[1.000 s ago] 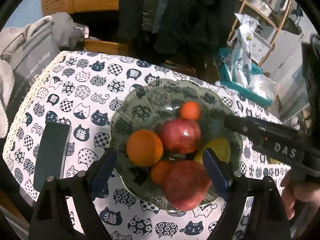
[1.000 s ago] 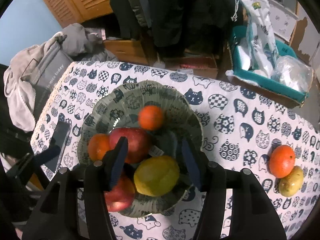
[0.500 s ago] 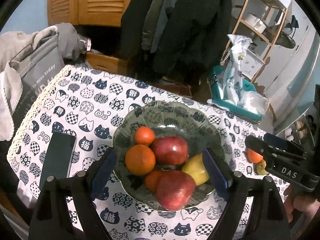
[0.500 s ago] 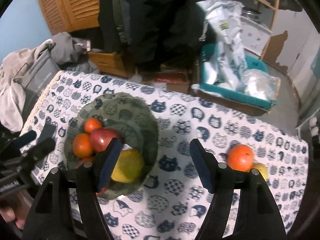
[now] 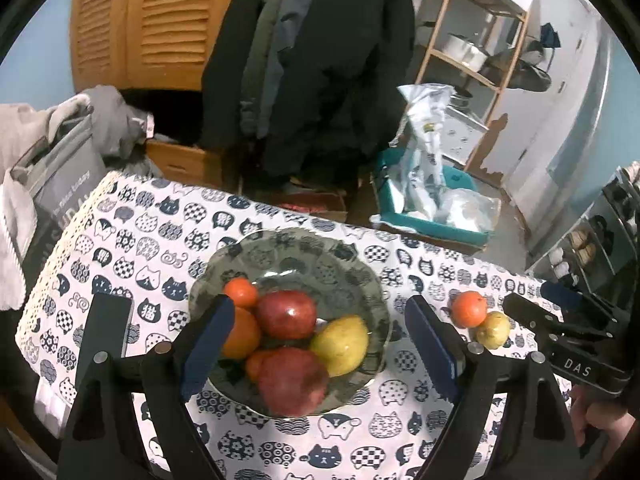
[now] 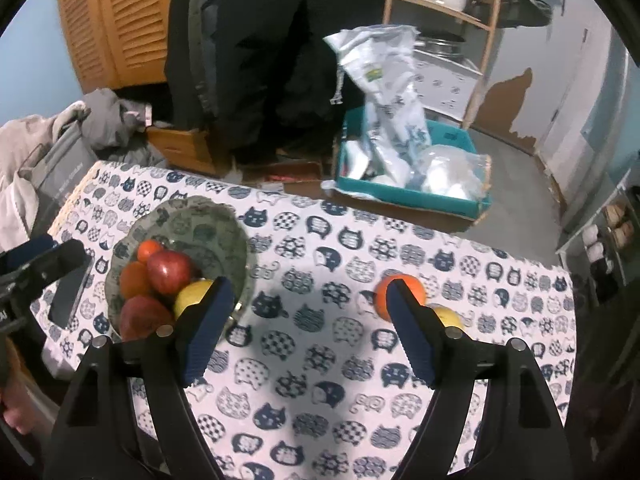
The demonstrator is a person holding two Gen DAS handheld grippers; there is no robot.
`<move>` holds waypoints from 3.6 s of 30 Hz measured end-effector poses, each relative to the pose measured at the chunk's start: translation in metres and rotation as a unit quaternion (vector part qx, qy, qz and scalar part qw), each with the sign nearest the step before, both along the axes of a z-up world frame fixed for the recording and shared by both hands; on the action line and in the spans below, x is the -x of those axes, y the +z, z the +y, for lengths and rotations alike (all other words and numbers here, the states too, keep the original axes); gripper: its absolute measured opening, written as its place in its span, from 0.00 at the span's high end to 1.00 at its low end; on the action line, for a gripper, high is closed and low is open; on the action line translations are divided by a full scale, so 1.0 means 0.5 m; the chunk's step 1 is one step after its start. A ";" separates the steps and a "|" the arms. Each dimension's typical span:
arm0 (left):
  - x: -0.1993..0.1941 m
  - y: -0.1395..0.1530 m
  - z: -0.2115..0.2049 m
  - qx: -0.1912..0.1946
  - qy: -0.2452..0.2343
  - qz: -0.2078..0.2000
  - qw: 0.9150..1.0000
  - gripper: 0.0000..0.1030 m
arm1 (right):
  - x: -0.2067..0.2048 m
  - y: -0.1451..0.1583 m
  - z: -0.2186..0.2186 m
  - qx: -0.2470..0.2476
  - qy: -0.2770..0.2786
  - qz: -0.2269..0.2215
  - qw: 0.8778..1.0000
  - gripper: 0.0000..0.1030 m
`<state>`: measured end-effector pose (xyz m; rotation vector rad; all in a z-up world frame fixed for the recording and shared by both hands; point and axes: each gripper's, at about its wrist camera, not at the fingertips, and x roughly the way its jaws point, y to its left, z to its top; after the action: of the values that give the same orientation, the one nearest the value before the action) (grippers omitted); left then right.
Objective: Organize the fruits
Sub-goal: 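Move both grippers back toward the remaining orange and yellow pear, then grasp the large orange with the left gripper while the right gripper grasps the yellow-green pear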
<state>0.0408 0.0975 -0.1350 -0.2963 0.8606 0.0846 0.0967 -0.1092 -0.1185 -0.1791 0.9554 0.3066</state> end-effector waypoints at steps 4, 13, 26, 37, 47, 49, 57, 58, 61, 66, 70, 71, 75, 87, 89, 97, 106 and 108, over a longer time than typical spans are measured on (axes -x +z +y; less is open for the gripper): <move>0.005 0.019 -0.027 -0.008 -0.012 -0.010 1.000 0.15 | 0.012 0.016 -0.043 -0.007 -0.014 -0.006 1.000 0.22; 0.017 0.048 -0.079 -0.033 -0.038 -0.025 0.998 0.15 | 0.033 0.031 -0.128 -0.013 -0.042 -0.018 0.999 0.20; -0.019 0.031 -0.173 -0.039 -0.078 -0.007 0.996 0.14 | 0.026 -0.001 -0.243 -0.012 -0.090 -0.003 0.996 0.20; -0.073 -0.029 -0.237 -0.049 -0.106 0.026 0.993 0.14 | -0.003 -0.062 -0.303 -0.020 -0.118 0.029 0.992 0.20; -0.146 -0.123 -0.304 -0.051 -0.134 0.078 0.987 0.14 | -0.062 -0.187 -0.328 -0.023 -0.131 0.096 0.986 0.20; -0.157 -0.144 -0.313 -0.053 -0.136 0.087 0.985 0.14 | -0.072 -0.213 -0.332 -0.032 -0.134 0.108 0.985 0.20; -0.197 -0.208 -0.327 -0.056 -0.135 0.119 0.982 0.14 | -0.108 -0.286 -0.334 -0.047 -0.130 0.140 0.980 0.20; -0.201 -0.215 -0.329 -0.056 -0.136 0.121 0.982 0.14 | -0.112 -0.293 -0.333 -0.051 -0.128 0.143 0.980 0.19; -0.214 -0.233 -0.334 -0.060 -0.137 0.128 0.981 0.14 | -0.124 -0.313 -0.329 -0.053 -0.123 0.151 0.979 0.19; -0.228 -0.253 -0.344 -0.057 -0.141 0.136 0.979 0.14 | -0.141 -0.340 -0.321 -0.046 -0.116 0.158 0.979 0.19; -0.241 -0.262 -0.353 -0.055 -0.143 0.139 0.978 0.14 | -0.153 -0.359 -0.324 -0.046 -0.114 0.164 0.979 0.19; -0.245 -0.263 -0.355 -0.052 -0.143 0.140 0.978 0.14 | -0.155 -0.363 -0.324 -0.047 -0.113 0.165 0.979 0.19; -0.259 -0.270 -0.367 -0.046 -0.148 0.142 0.978 0.14 | -0.163 -0.377 -0.318 -0.045 -0.105 0.164 0.980 0.20; -0.296 -0.271 -0.439 -0.032 -0.187 0.130 0.973 0.14 | -0.143 -0.371 -0.365 -0.033 -0.120 0.124 0.984 0.20; -0.300 -0.274 -0.456 -0.032 -0.195 0.129 0.972 0.14 | -0.138 -0.365 -0.390 -0.024 -0.134 0.116 0.984 0.20; -0.314 -0.300 -0.519 -0.027 -0.223 0.138 0.965 0.14 | -0.129 -0.357 -0.472 -0.035 -0.191 0.111 0.975 0.20; -0.331 -0.347 -0.565 -0.023 -0.218 0.162 0.962 0.16 | -0.126 -0.353 -0.488 -0.028 -0.198 0.107 0.974 0.20; -0.333 -0.352 -0.568 -0.010 -0.219 0.166 0.962 0.25 | -0.124 -0.353 -0.487 -0.028 -0.196 0.106 0.974 0.20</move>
<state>0.2073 -0.1863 -0.3107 -0.0671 1.2398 -0.2765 0.1588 -0.3527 -0.2949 0.0978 1.1673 -0.0125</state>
